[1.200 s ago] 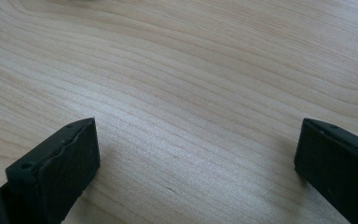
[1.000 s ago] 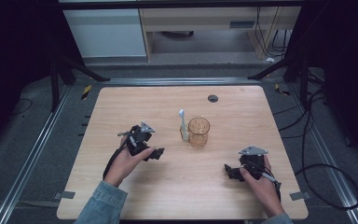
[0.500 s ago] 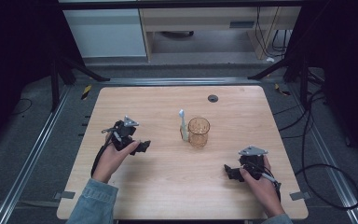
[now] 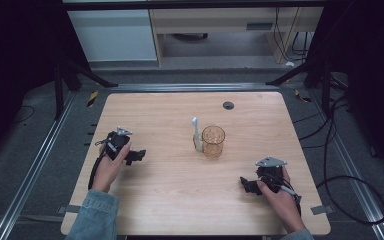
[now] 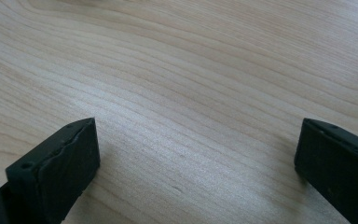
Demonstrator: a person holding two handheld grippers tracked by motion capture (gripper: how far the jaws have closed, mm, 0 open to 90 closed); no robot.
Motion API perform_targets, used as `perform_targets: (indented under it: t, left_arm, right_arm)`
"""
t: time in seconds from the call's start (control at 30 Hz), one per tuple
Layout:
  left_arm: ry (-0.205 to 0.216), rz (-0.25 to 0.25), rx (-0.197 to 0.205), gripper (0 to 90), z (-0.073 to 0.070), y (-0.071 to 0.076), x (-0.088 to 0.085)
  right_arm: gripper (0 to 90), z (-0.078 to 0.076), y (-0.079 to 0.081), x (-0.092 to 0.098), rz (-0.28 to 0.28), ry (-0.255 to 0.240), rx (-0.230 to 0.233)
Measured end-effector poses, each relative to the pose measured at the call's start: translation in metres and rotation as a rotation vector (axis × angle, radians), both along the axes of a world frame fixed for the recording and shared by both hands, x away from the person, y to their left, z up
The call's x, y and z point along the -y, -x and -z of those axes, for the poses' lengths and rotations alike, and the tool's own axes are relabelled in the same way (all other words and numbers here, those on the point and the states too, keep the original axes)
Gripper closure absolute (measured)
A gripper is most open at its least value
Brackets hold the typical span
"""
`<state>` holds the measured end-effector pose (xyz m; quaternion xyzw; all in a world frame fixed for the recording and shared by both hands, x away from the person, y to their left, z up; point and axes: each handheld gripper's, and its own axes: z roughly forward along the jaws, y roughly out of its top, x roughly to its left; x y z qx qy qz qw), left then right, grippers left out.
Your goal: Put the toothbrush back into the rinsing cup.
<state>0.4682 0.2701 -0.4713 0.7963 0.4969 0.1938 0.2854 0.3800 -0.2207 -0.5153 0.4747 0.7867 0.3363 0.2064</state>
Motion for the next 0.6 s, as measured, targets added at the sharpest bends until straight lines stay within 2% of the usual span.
perform_targets:
  t: [0.1,0.17,0.3,0.6]
  left_arm:
    - [-0.001,-0.011,0.014,5.6,0.004,-0.001,-0.005]
    - [0.019,-0.04,0.024,5.5,0.01,-0.004,-0.012]
    - [0.029,-0.073,0.021,5.5,0.018,-0.006,-0.023]
    - [0.044,-0.083,0.029,5.1,0.03,-0.008,-0.029]
  right_arm:
    - [0.3,0.0,0.0,0.0,0.0,0.001,-0.003]
    - [0.3,0.0,0.0,0.0,0.0,0.001,-0.003]
    - [0.3,0.0,0.0,0.0,0.0,0.001,-0.003]
    - [0.3,0.0,0.0,0.0,-0.002,0.001,-0.002]
